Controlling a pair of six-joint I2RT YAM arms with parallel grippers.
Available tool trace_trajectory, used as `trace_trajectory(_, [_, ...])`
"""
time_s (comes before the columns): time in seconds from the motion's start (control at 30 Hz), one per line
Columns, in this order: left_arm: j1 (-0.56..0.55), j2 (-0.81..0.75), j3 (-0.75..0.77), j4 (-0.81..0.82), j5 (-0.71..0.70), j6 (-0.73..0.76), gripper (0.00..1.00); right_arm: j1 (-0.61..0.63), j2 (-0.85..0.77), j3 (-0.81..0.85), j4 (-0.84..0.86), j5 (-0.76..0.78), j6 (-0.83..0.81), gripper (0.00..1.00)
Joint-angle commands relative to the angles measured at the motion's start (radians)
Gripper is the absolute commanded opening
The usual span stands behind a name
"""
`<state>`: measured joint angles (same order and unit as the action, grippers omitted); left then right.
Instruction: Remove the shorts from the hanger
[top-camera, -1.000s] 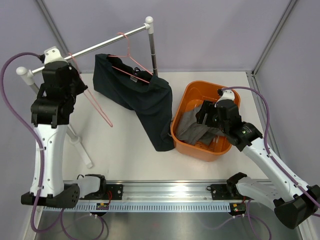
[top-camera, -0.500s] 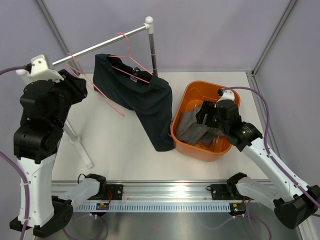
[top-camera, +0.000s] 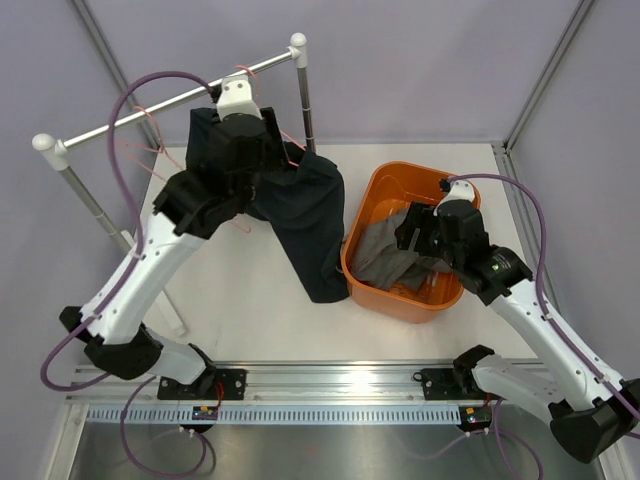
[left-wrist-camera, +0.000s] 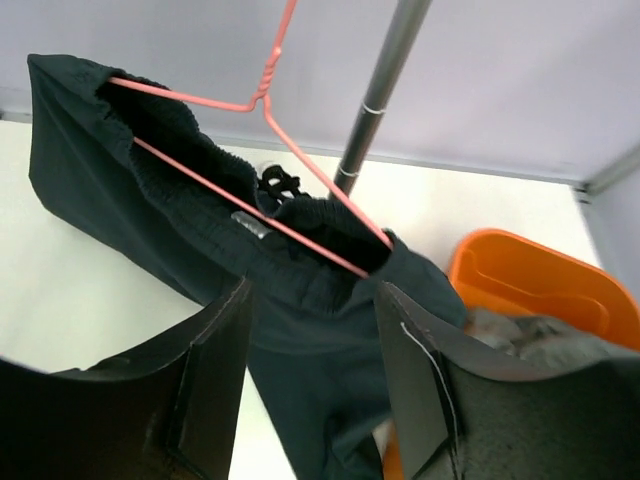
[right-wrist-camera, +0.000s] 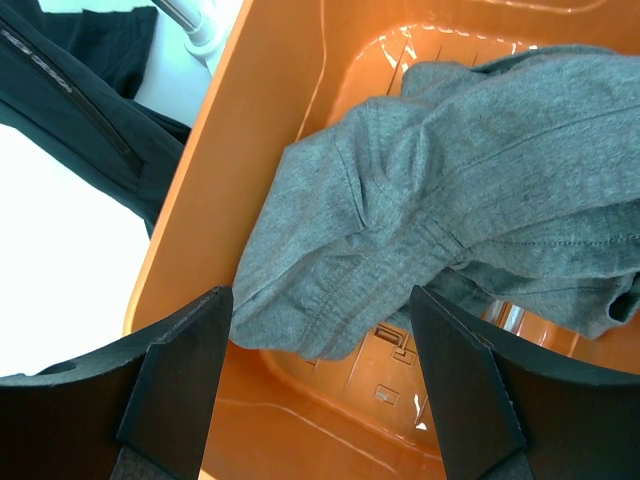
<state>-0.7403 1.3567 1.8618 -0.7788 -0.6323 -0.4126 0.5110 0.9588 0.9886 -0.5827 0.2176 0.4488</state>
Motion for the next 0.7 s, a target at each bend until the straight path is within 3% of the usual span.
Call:
trace_trajectory(0.0, [-0.007, 0.114, 0.111, 0.107, -0.209, -0.028, 0.56, -0.002, -0.025, 0.053, -0.022, 0.009, -0.015, 0.81])
trace_trajectory(0.27, [0.004, 0.314, 0.249, 0.259, -0.463, 0.087, 0.62, -0.002, -0.035, 0.079, -0.048, -0.001, -0.045, 0.81])
trace_trajectory(0.4, [0.047, 0.373, 0.324, 0.248, -0.491, 0.115, 0.62, -0.002, -0.022, 0.074, -0.042, 0.0, -0.059, 0.81])
trace_trajectory(0.67, [0.147, 0.443, 0.355, 0.156, -0.399, 0.022, 0.62, -0.002, -0.002, 0.076, -0.017, -0.026, -0.068, 0.82])
